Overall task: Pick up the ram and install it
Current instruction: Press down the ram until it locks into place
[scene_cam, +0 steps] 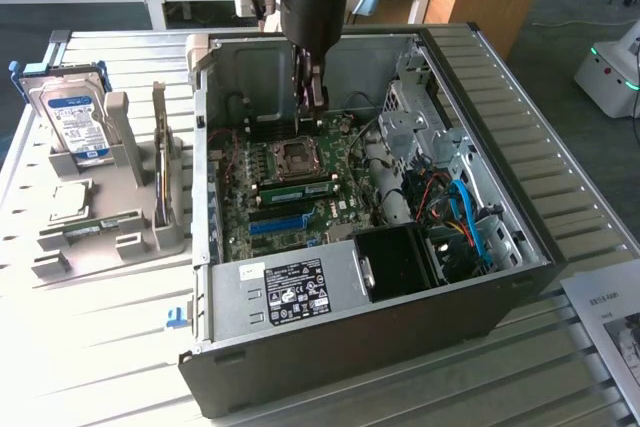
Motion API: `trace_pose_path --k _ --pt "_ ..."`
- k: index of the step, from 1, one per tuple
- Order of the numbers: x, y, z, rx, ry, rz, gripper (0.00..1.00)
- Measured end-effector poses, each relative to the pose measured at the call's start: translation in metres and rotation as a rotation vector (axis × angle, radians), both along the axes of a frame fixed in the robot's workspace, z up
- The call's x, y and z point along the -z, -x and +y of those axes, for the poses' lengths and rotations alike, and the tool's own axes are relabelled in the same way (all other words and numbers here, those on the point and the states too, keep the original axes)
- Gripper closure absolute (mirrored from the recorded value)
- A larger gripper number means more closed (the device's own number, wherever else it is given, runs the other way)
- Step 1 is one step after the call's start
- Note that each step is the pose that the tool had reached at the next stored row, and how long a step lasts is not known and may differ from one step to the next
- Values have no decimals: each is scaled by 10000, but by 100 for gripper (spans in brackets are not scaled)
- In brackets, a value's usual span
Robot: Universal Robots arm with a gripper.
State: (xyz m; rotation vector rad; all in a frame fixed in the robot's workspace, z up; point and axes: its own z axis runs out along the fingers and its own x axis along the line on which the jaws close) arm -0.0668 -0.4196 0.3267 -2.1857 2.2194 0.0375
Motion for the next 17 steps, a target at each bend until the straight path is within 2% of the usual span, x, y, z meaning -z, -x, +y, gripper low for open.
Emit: trace_pose_path --k 17 --pt "-11 0 0 16 -1 2 90"
